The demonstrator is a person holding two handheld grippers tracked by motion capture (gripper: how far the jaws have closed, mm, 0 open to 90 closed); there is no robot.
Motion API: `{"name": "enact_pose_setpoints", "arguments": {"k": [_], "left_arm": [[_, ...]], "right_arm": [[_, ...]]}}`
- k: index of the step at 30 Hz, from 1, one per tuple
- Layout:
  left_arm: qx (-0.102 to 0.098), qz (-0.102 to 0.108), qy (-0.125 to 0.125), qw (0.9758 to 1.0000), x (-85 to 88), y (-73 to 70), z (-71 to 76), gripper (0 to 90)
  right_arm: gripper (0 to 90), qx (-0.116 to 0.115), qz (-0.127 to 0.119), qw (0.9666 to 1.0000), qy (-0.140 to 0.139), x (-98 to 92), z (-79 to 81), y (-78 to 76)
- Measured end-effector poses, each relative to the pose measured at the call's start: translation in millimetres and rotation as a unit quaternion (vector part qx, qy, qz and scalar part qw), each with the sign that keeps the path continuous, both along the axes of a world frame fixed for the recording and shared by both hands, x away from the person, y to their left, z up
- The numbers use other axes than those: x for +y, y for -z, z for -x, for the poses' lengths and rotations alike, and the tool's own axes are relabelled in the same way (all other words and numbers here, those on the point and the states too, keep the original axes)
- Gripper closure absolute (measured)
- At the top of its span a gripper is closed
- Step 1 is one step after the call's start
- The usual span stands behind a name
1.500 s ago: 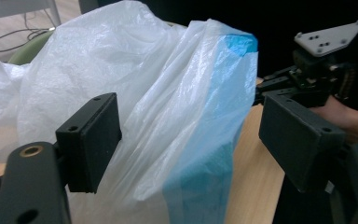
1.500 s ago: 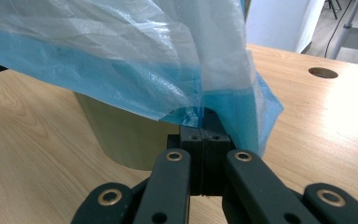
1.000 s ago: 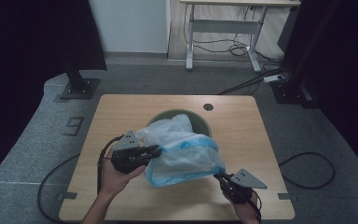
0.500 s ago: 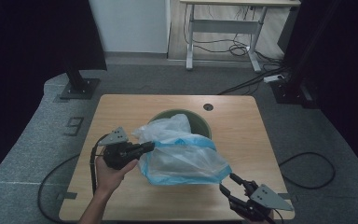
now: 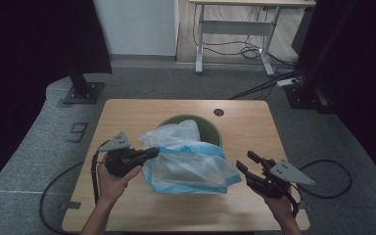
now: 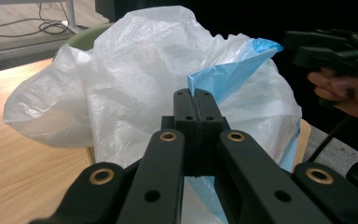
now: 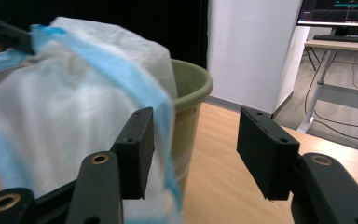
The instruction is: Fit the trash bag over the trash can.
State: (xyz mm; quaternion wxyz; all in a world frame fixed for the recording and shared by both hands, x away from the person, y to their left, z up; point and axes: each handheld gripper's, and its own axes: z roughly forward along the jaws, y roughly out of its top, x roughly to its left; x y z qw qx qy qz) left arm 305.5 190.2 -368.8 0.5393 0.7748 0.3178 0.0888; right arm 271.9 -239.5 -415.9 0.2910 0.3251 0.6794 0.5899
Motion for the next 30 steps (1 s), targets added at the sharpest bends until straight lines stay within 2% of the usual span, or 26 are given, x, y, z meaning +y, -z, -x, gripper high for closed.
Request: {"name": "enact_pose_setpoints", "arguments": {"k": [3, 6, 12, 16, 22, 24, 27, 29, 30], "left_arm": [[0.001, 0.002, 0.001, 1.0, 0.7, 0.8, -0.2, 89.7], [0.003, 0.005, 0.003, 1.0, 1.1, 1.7, 0.0, 89.7], [0.004, 0.004, 0.004, 1.0, 2.2, 2.1, 0.0, 89.7], [0.004, 0.007, 0.004, 1.0, 1.9, 1.9, 0.5, 89.7], [0.003, 0.008, 0.0, 1.0, 4.8, 1.0, 0.8, 89.7], [0.003, 0.008, 0.001, 1.0, 5.1, 0.7, 0.4, 89.7], [0.002, 0.008, 0.0, 1.0, 5.8, 0.8, 0.2, 89.8], [0.001, 0.008, -0.002, 1.0, 6.8, 0.5, 0.4, 89.8], [-0.001, 0.008, -0.003, 1.0, 7.8, 0.2, 0.4, 89.8]], "right_arm": [[46.8, 0.01, 0.014, 0.9998, -0.006, 8.7, -16.5, 3.7], [46.6, 0.025, 0.023, 0.9992, -0.02, 17.2, -23.9, 12.7], [46.7, 0.015, 0.009, 0.9979, -0.062, 24.8, -10.1, 18.6], [48.7, 0.02, 0.022, 0.9977, -0.061, 28.3, -9.7, 20.1], [57.9, 0.064, 0.008, 0.9952, -0.074, 29.4, -27.4, 37.2], [63.1, 0.072, 0.0, 0.9941, -0.082, 30.6, -30.0, 42.2], [80.8, 0.07, -0.007, 0.9938, -0.087, 32.8, -30.8, 45.3], [88.3, 0.068, -0.003, 0.9944, -0.08, 33.1, -30.5, 43.3], [88.7, 0.066, 0.002, 0.9951, -0.074, 32.8, -30.2, 41.2]]}}
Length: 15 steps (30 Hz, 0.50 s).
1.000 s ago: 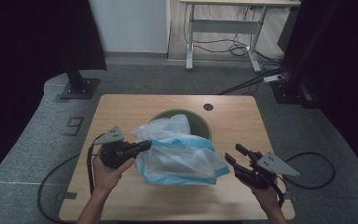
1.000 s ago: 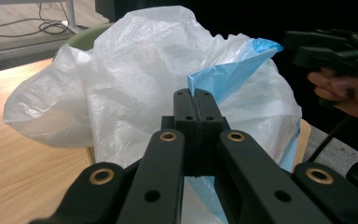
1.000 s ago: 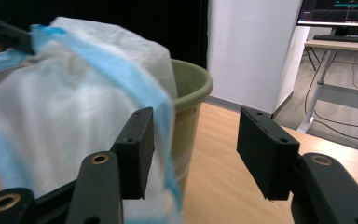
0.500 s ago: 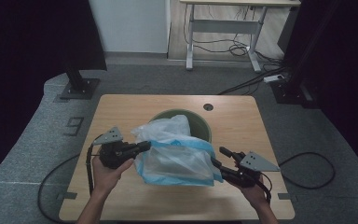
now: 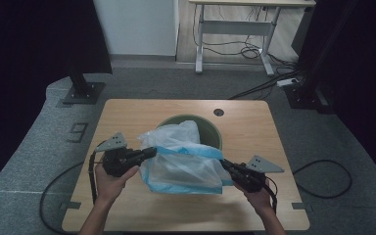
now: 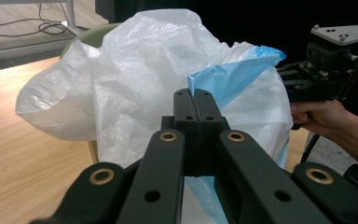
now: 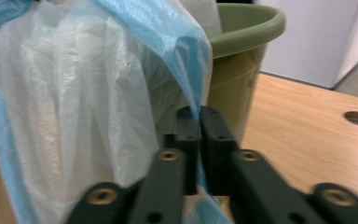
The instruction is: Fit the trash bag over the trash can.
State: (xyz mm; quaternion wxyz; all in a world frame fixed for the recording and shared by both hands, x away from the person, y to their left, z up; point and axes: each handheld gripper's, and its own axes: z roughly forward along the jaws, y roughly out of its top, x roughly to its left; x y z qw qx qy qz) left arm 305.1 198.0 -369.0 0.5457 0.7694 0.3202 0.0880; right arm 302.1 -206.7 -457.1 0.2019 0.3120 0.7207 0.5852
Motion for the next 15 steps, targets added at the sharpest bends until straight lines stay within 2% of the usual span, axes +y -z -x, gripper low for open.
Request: {"name": "enact_pose_setpoints", "arguments": {"k": [5, 10, 15], "left_arm": [[-0.001, -0.003, -0.001, 1.0, 0.4, -1.6, -1.1, 89.9], [-0.005, -0.005, -0.003, 1.0, -0.7, -6.1, -4.4, 89.9], [-0.01, -0.007, -0.009, 0.9999, 0.7, -12.8, -8.4, 90.0]], "right_arm": [[88.9, -0.022, 0.019, 0.9991, 0.03, -9.0, -1.0, -19.9], [88.9, -0.039, 0.017, 0.9978, 0.051, -16.5, -9.4, -41.3], [88.9, -0.059, 0.022, 0.9957, 0.068, -13.9, -18.9, -61.1]]}}
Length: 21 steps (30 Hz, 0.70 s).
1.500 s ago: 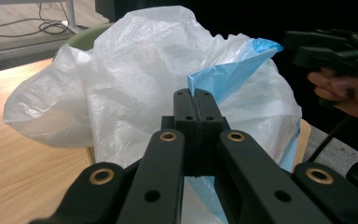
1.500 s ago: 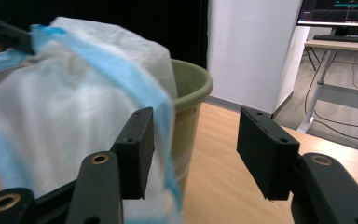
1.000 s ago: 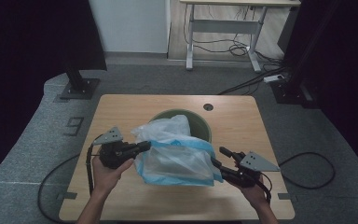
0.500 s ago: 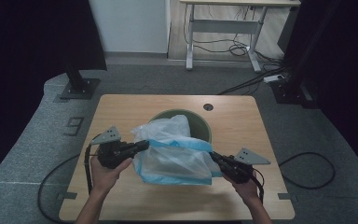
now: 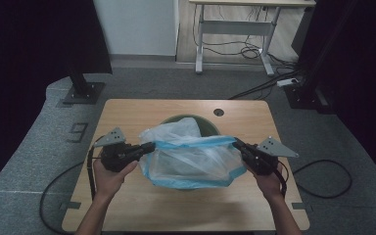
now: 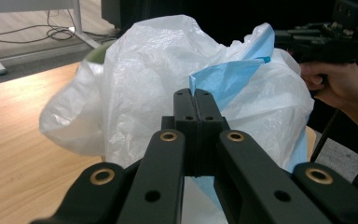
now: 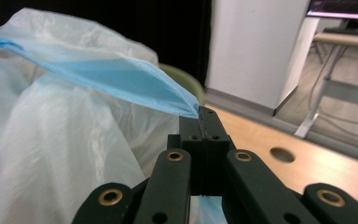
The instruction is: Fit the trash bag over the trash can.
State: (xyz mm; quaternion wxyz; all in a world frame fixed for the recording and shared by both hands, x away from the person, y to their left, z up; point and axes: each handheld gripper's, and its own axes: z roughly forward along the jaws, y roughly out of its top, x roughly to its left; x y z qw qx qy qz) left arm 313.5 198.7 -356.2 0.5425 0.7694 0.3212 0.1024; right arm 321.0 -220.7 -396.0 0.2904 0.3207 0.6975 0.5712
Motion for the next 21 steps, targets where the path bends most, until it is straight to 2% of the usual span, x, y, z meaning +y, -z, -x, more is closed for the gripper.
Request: {"name": "enact_pose_setpoints", "arguments": {"k": [6, 12, 17, 21], "left_arm": [[0.001, -0.003, -0.014, 0.9999, 5.2, -2.1, -10.5, 89.9], [0.01, -0.002, -0.027, 0.9996, 13.8, -0.1, -22.6, 90.0], [0.01, -0.005, -0.032, 0.9994, 17.9, 0.0, -28.7, 89.9], [0.011, -0.004, -0.035, 0.9993, 21.8, 1.2, -32.0, 89.9]], "right_arm": [[88.9, -0.004, 0.013, 0.9998, 0.012, 10.1, -19.1, -11.4], [88.9, -0.008, 0.03, 0.9993, 0.02, 22.6, -35.8, -15.6], [88.9, -0.006, 0.033, 0.9992, 0.024, 29.6, -48.6, -18.1], [88.9, -0.002, 0.032, 0.9993, 0.02, 32.0, -53.0, -16.3]]}}
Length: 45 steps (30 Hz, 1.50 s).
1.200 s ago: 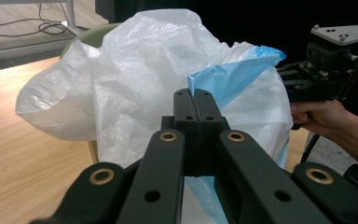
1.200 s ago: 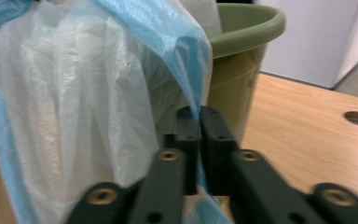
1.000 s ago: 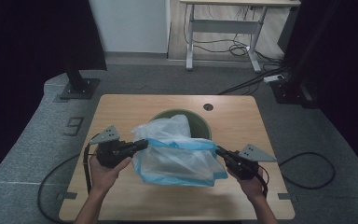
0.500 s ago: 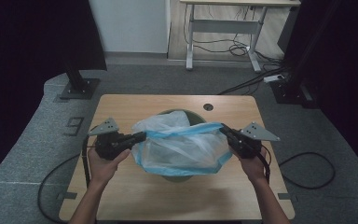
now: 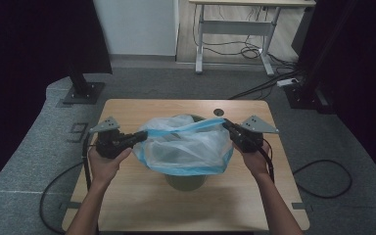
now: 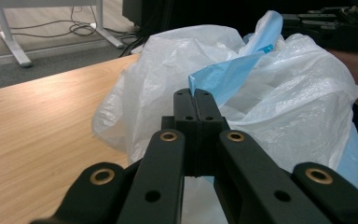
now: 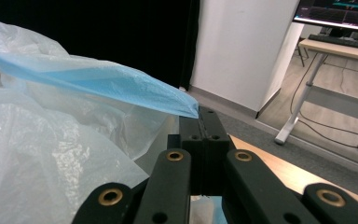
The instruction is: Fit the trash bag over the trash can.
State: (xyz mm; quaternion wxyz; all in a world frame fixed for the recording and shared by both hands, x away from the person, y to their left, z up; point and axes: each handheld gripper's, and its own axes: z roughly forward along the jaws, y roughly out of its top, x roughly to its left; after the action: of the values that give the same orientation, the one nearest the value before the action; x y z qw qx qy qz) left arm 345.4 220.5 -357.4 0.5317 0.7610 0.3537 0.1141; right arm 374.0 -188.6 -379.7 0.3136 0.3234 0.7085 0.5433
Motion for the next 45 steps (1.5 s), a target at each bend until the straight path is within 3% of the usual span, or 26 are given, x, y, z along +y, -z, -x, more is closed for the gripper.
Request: {"name": "enact_pose_setpoints", "arguments": {"k": [9, 22, 29, 40, 45], "left_arm": [[0.003, -0.005, -0.007, 1.0, 4.1, 4.1, -7.5, 89.9], [0.016, -0.017, -0.025, 0.9994, 6.4, 4.3, -40.0, 89.9], [0.043, -0.016, -0.036, 0.9983, 11.0, 12.8, -55.2, 89.9], [0.066, -0.022, -0.053, 0.9962, 11.7, 29.1, -70.9, 89.9], [0.082, -0.037, -0.056, 0.9943, 8.5, 37.6, -77.8, 89.9]], "right_arm": [[88.9, 0.004, 0.002, 1.0, -0.007, 0.6, -2.9, 2.8], [88.9, 0.029, 0.015, 0.9994, -0.008, 6.6, -44.9, -3.1], [88.9, 0.046, 0.013, 0.9988, -0.011, 11.9, -59.2, 5.3], [88.9, 0.079, 0.014, 0.9968, -0.005, 19.6, -79.4, 22.6], [88.8, 0.099, 0.016, 0.9949, -0.005, 20.8, -87.8, 32.3]]}}
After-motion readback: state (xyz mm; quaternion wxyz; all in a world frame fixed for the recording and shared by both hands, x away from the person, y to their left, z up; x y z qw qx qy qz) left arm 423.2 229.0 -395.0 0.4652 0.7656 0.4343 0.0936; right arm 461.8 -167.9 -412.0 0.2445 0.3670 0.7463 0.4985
